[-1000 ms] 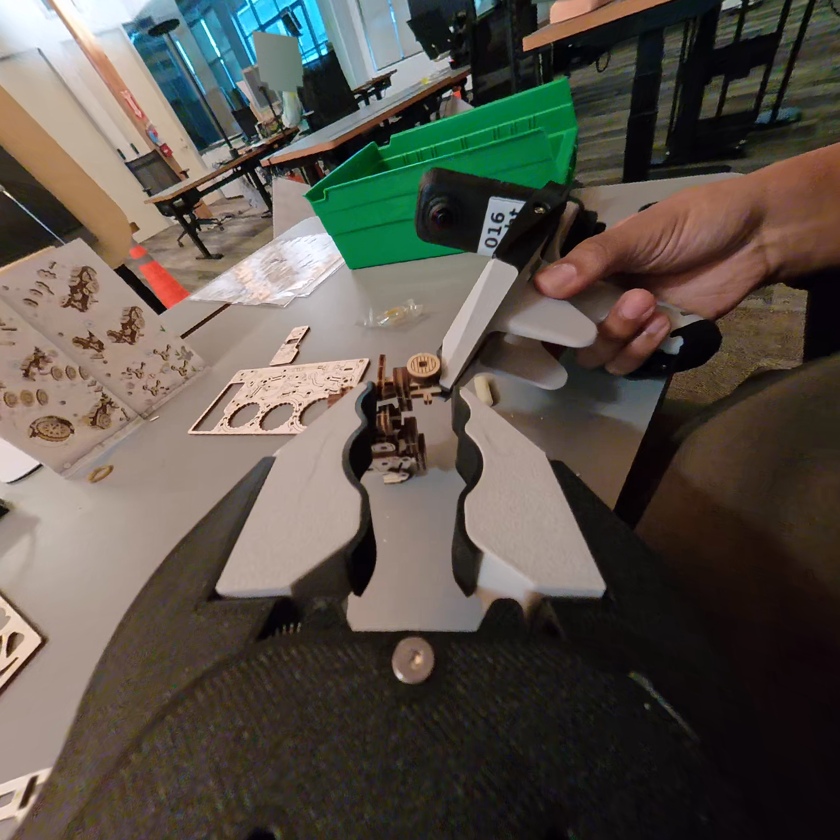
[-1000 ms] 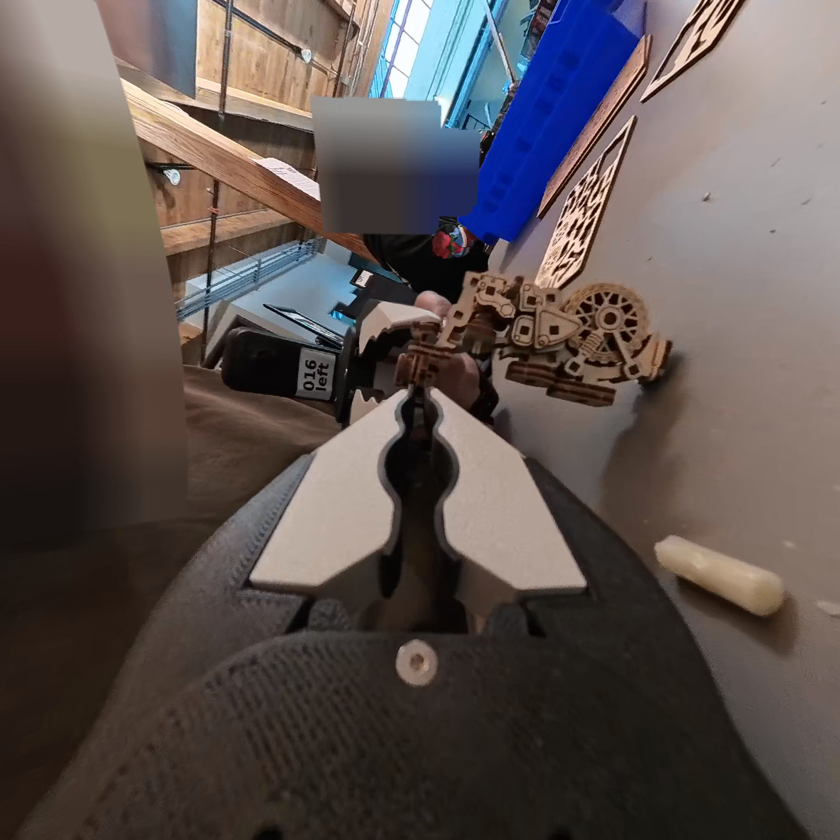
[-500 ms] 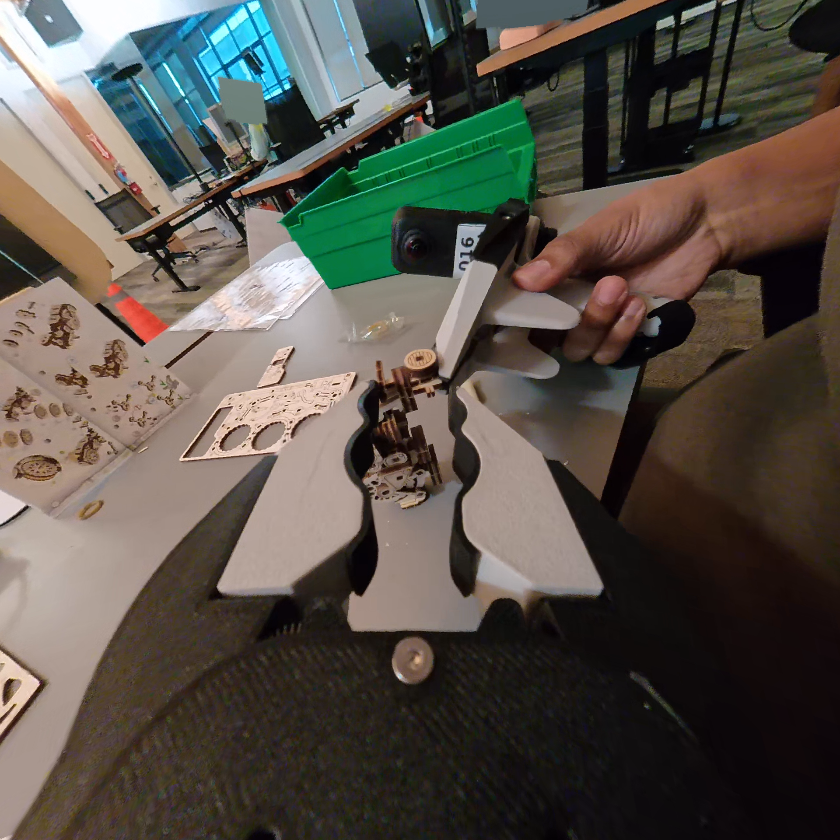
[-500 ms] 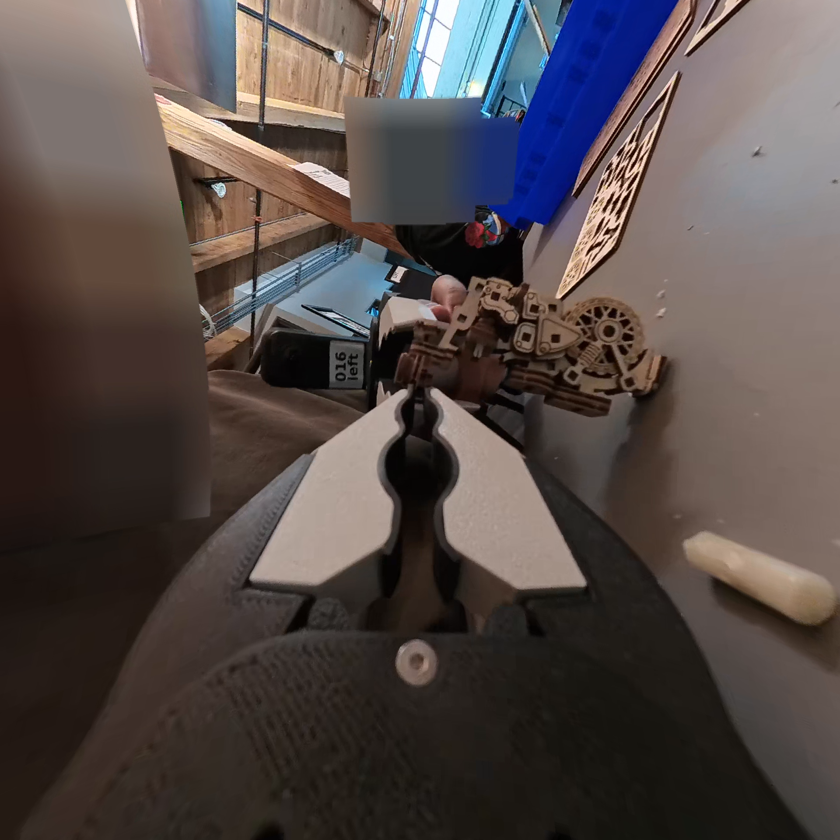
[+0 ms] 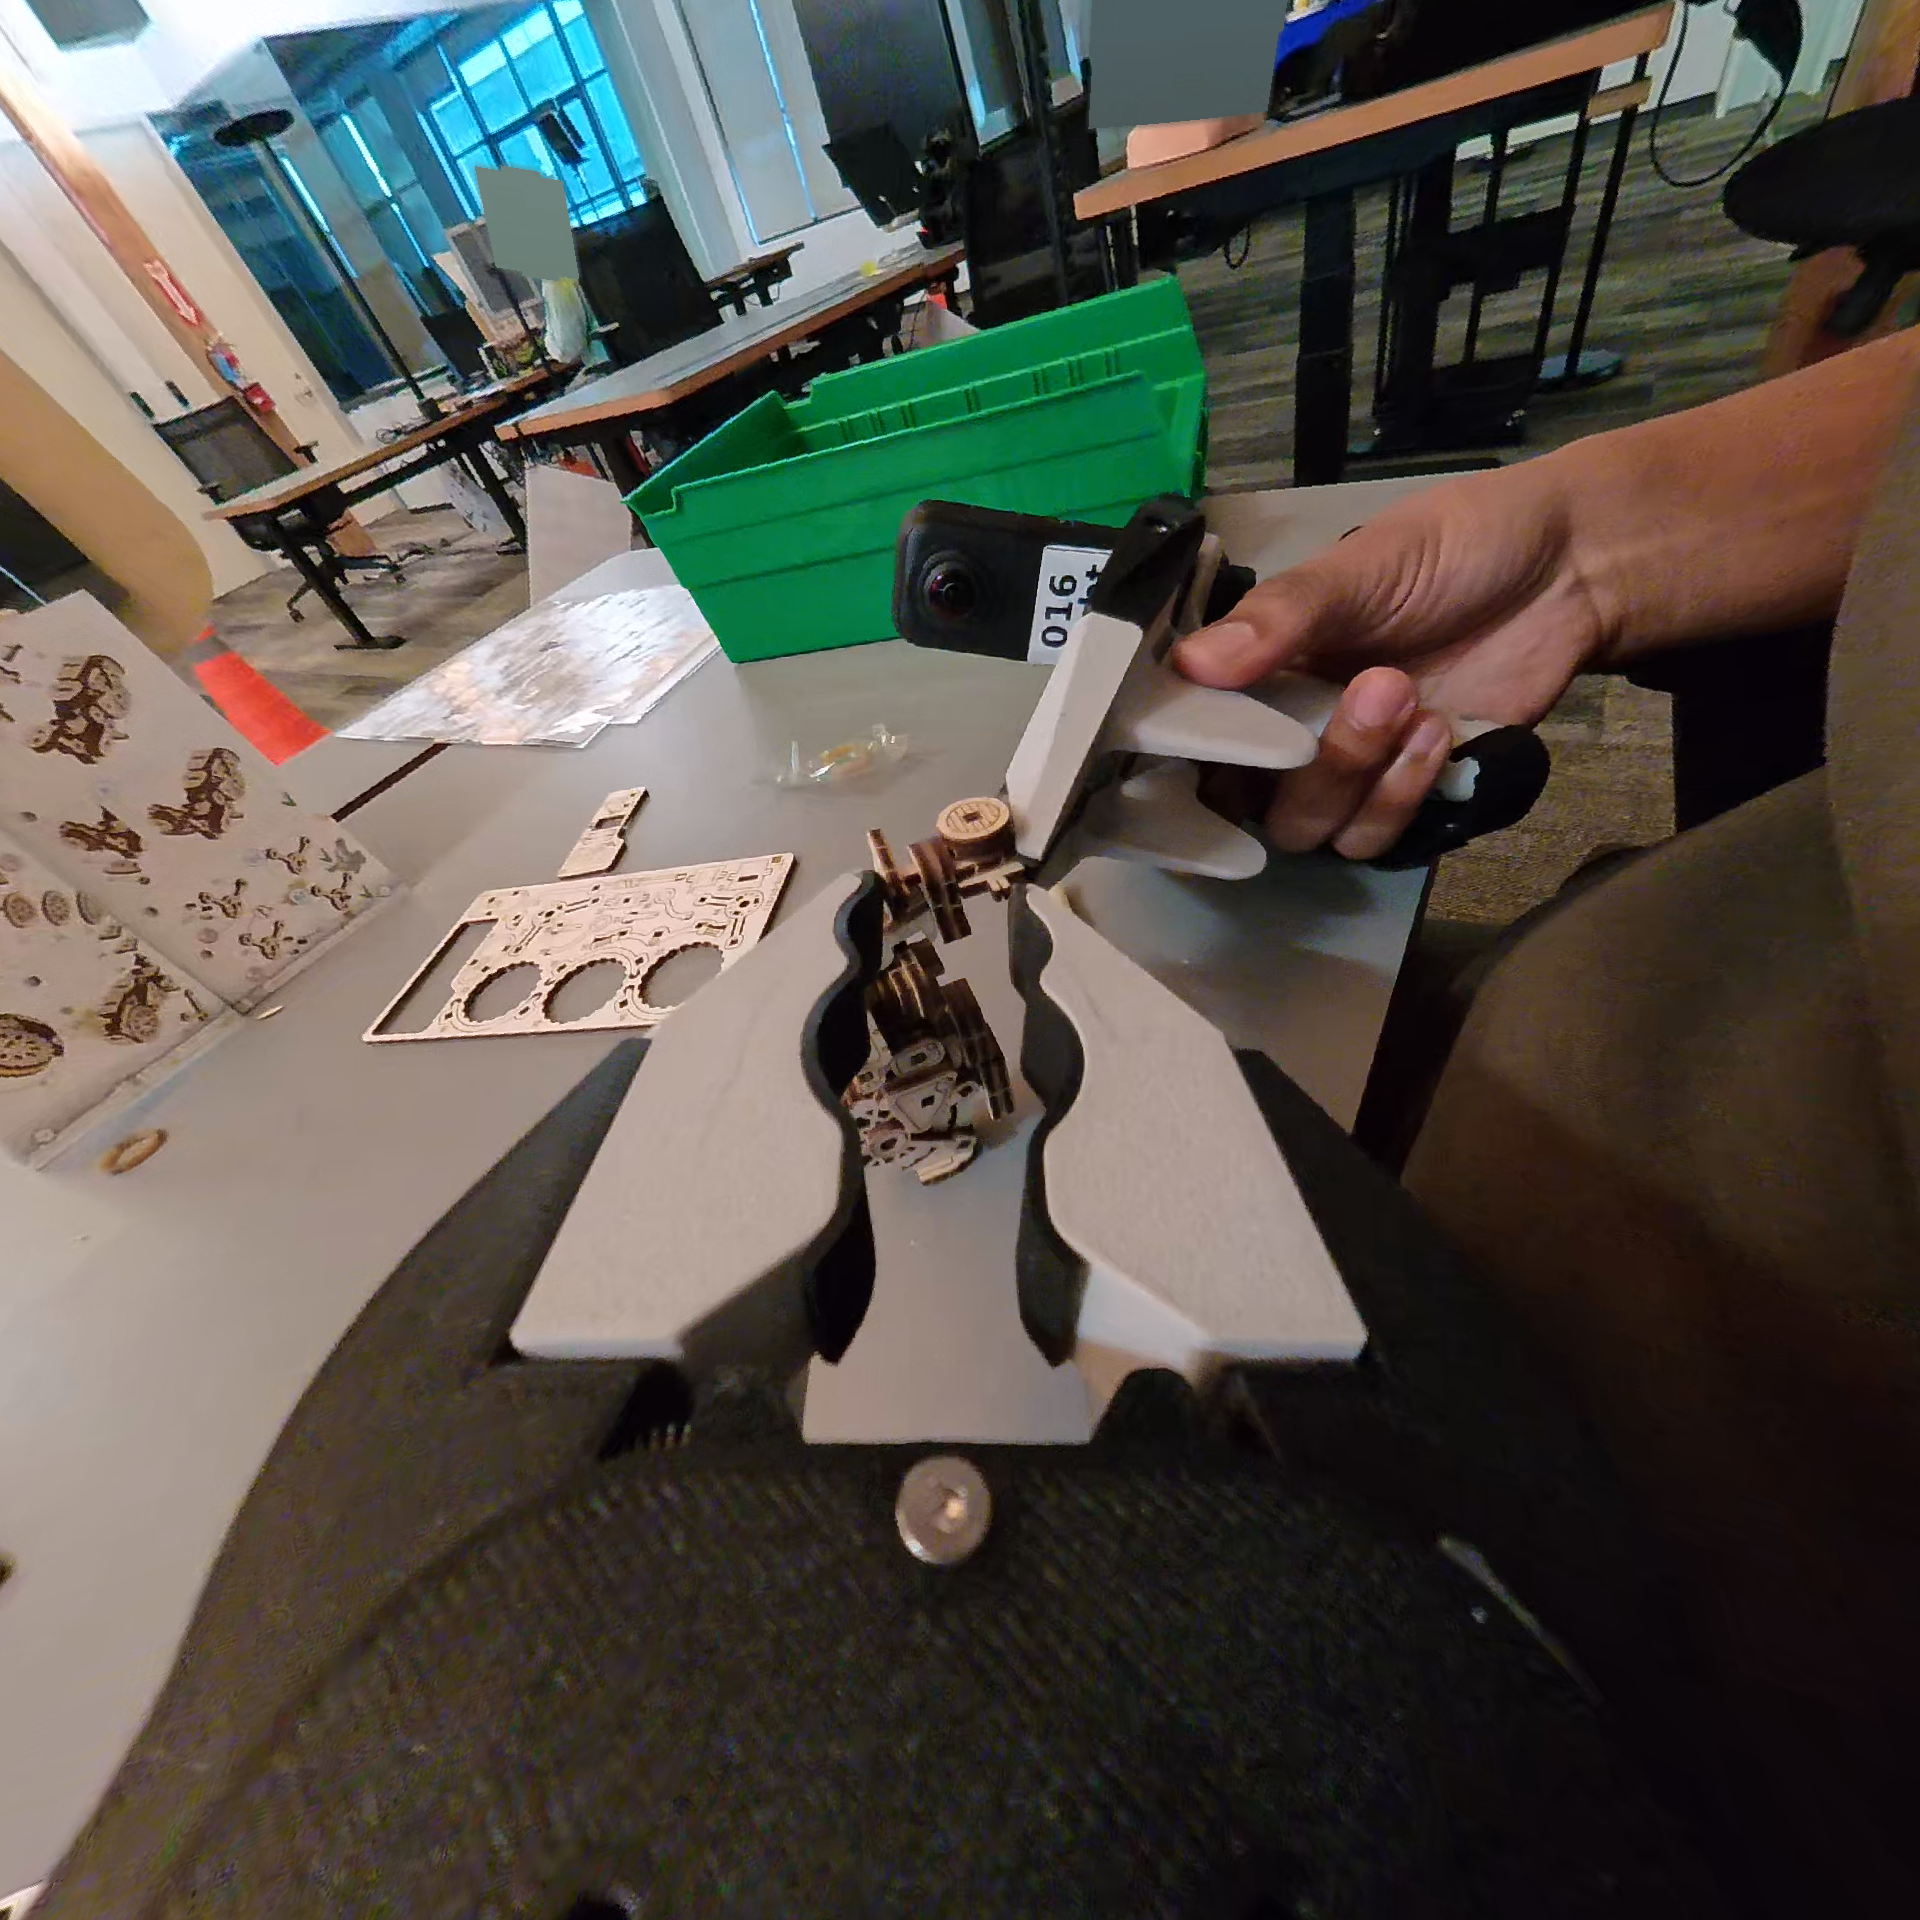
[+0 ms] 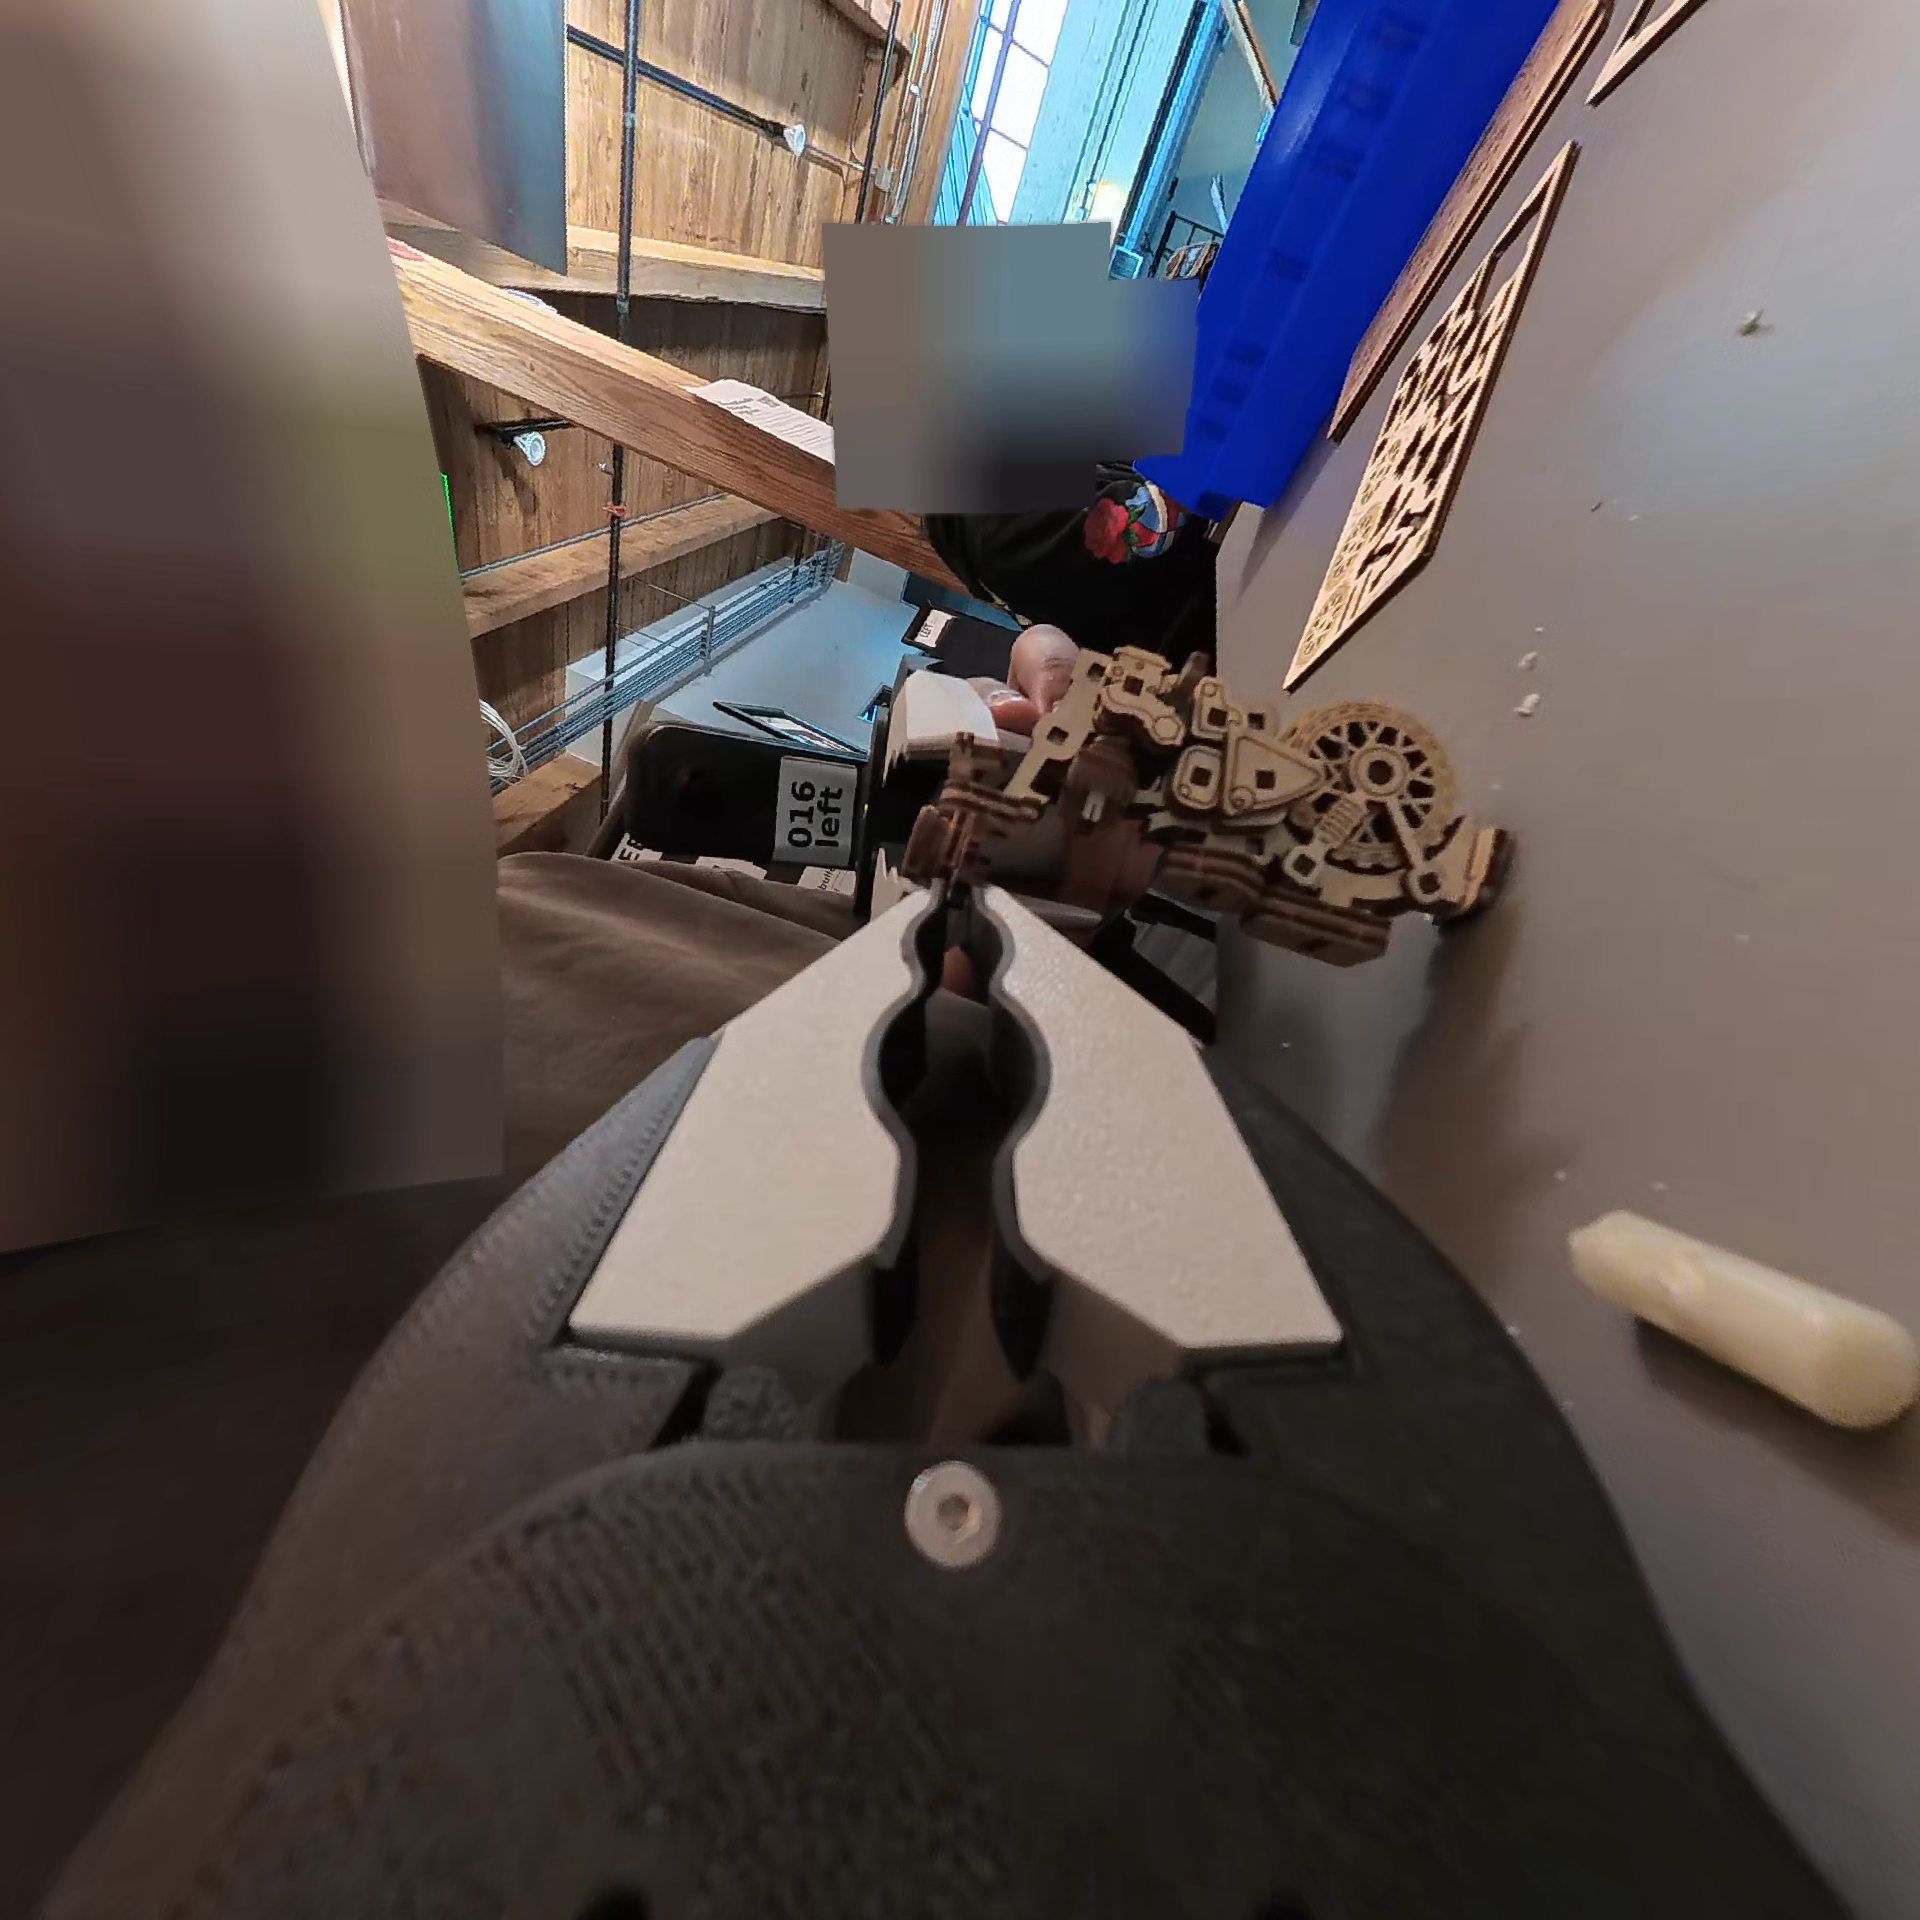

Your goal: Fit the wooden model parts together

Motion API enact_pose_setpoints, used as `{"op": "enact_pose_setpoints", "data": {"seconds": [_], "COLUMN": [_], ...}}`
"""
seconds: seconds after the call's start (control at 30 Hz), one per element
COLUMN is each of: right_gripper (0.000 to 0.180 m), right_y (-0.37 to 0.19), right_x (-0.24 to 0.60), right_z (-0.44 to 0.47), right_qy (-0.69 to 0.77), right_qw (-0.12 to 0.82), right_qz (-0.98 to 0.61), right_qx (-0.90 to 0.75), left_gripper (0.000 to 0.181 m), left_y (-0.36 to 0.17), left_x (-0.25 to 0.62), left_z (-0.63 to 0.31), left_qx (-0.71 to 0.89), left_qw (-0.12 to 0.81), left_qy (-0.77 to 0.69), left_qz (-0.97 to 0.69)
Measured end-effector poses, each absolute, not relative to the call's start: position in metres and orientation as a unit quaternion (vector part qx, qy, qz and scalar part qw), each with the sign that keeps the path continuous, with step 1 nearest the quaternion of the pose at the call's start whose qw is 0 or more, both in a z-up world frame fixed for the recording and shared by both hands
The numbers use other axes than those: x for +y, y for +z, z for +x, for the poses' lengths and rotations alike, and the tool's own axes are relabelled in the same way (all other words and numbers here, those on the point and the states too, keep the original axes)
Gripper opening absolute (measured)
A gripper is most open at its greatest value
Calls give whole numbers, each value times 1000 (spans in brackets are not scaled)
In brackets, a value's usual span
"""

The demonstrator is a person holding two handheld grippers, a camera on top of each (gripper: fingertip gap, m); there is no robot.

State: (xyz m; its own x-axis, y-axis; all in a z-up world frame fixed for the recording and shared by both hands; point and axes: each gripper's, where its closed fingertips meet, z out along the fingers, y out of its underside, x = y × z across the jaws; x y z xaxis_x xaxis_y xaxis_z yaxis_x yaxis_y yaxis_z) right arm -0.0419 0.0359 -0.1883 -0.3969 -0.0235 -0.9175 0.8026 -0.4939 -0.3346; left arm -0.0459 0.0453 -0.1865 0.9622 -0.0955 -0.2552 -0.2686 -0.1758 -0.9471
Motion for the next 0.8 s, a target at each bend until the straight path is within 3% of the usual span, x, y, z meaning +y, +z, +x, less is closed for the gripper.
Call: {"op": "enact_pose_setpoints", "data": {"seconds": [0.47, 0.7, 0.8], "right_gripper": [18, 42, 46], "right_y": [-180, -179, -182], "right_x": [59, 65, 48], "right_z": [-41, -45, -44], "right_qy": [-736, -662, -623], "right_qw": [232, -28, -66], "right_qz": [458, 324, 239], "right_qx": [441, 675, 742], "left_gripper": [22, 22, 22], "left_y": [-184, -179, -175], "left_x": [42, 37, 34], "left_z": [-50, -48, -44], "left_qx": [94, 75, 80], "left_qw": [641, 650, 654], "left_qy": [22, -82, -111], "left_qz": [-762, -752, -744]}}
